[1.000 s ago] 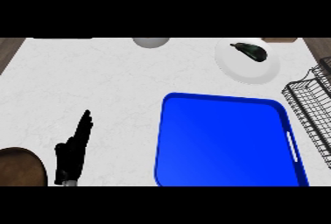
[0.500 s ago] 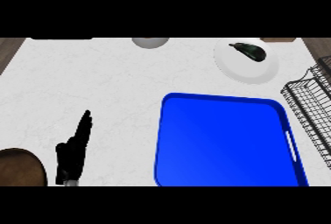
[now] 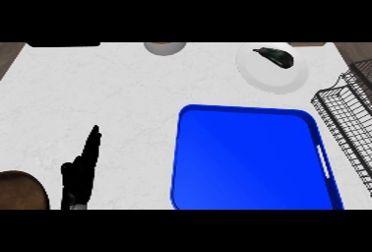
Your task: Pick the lemon from the tray and place it in the tiered basket
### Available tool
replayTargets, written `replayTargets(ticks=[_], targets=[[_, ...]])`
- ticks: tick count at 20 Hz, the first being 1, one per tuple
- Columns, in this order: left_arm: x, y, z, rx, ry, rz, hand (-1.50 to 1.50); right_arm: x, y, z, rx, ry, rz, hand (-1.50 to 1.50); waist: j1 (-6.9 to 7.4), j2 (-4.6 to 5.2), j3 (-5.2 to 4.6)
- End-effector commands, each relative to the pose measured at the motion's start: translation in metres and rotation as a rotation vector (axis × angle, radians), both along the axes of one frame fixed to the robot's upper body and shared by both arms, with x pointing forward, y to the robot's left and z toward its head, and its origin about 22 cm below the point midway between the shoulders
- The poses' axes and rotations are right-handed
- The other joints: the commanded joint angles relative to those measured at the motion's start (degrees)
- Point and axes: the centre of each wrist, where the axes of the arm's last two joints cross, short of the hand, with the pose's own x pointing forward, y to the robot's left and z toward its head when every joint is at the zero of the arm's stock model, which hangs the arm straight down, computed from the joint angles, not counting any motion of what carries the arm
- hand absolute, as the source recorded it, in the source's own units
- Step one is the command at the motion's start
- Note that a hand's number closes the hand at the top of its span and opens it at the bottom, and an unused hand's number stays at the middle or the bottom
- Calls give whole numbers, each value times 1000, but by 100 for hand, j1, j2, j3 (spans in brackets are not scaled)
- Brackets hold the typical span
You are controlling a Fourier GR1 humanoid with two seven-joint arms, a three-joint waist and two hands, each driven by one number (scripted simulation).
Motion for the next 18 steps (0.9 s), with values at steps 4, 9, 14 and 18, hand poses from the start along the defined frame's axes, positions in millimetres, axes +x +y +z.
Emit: replayTargets(ticks=[4, 9, 14, 18], targets=[[-19, 5, -12, 7, 79, 33, 0, -99, 12, 30, 25, -88, -190, -150, -169, -20, -30], [-25, 27, -19, 3, 81, 88, 0, -166, 24, 25, -2, -59, -173, -150, -428, -80, -29], [-39, 31, -18, 10, 96, 110, 0, -214, 32, 11, 26, -23, -128, -150, -624, -154, -24], [-36, 27, -17, 2, 85, 142, 0, -245, 39, 5, 20, -45, -46, -150, -704, -174, -27]])
